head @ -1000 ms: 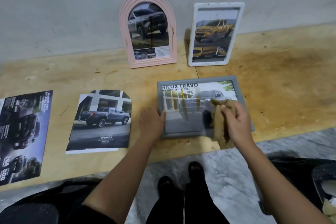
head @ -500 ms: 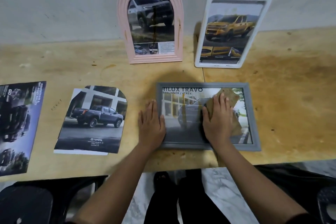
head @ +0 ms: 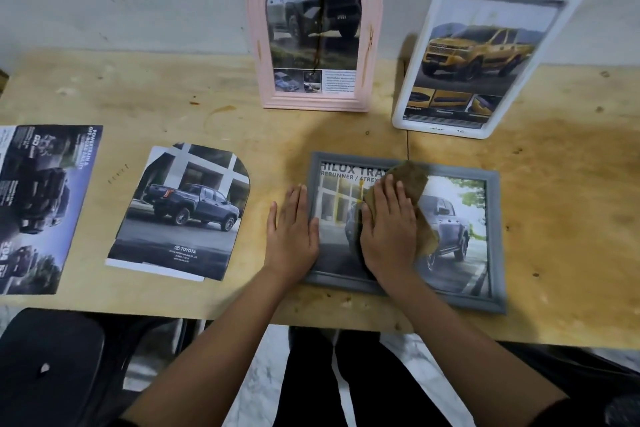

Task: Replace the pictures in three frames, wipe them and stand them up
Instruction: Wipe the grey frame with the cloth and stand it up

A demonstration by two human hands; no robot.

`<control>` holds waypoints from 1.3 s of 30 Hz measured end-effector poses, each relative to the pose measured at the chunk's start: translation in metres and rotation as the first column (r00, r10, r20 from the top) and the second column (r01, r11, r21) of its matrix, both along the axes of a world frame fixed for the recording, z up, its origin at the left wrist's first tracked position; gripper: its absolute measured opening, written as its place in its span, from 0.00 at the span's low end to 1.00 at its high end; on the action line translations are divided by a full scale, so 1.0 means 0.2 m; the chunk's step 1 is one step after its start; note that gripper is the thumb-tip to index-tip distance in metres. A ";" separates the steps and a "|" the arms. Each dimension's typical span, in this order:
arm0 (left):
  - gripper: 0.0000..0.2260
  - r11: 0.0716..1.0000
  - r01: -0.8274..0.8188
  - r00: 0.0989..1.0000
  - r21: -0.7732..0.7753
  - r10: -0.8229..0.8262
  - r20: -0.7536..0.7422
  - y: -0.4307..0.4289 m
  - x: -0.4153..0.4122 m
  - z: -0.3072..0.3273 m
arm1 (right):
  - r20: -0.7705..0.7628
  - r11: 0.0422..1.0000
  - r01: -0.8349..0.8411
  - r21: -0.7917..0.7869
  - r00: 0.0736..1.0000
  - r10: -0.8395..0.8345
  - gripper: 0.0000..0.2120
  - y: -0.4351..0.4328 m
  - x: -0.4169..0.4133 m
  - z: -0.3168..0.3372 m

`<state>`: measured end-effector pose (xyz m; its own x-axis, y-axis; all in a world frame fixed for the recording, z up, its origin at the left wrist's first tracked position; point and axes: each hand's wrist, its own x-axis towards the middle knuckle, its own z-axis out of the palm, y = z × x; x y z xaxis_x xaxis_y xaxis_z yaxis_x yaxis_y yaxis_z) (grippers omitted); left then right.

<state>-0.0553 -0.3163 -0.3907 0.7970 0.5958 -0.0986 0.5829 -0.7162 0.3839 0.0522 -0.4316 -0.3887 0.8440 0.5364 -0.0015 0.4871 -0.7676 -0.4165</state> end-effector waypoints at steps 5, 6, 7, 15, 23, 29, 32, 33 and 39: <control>0.30 1.000 0.003 1.000 0.001 -0.003 -0.011 0.00 0.00 0.00 | -0.011 0.988 -0.153 -0.032 0.988 0.153 0.27 0.06 0.01 -0.01; 0.30 1.000 0.003 1.000 0.002 -0.003 -0.013 0.00 0.00 0.00 | -0.019 0.985 -0.170 -0.036 0.985 0.169 0.28 0.07 0.01 -0.01; 0.30 1.000 0.001 1.000 0.000 -0.001 -0.012 0.00 0.00 0.00 | -0.024 0.982 -0.186 -0.044 0.982 0.185 0.28 0.08 0.01 -0.01; 0.27 1.000 -0.015 1.000 -0.004 0.015 -0.020 0.00 0.00 0.00 | -0.055 0.927 -0.375 -0.023 0.926 0.373 0.30 0.10 0.06 0.01; 0.27 1.000 -0.024 0.999 0.012 0.024 -0.034 -0.01 0.00 0.01 | -0.163 0.815 -0.549 0.186 0.801 0.576 0.27 0.14 0.15 0.03; 0.25 0.998 -0.055 0.998 -0.012 0.055 -0.029 -0.01 0.01 0.01 | -0.223 0.734 -0.584 0.347 0.708 0.670 0.23 0.06 0.16 0.07; 0.25 0.998 -0.064 0.998 -0.023 0.064 -0.016 -0.01 0.01 0.02 | -0.256 0.743 -0.588 0.320 0.701 0.666 0.24 0.00 0.19 0.06; 0.26 0.997 -0.065 0.998 -0.028 0.065 -0.010 -0.02 0.01 0.02 | -0.261 0.749 -0.582 0.316 0.706 0.659 0.24 -0.01 0.19 0.07; 0.25 0.996 -0.079 0.997 -0.036 0.079 -0.011 -0.02 0.01 0.02 | -0.495 0.765 -0.479 0.432 0.583 0.644 0.22 -0.19 0.24 0.10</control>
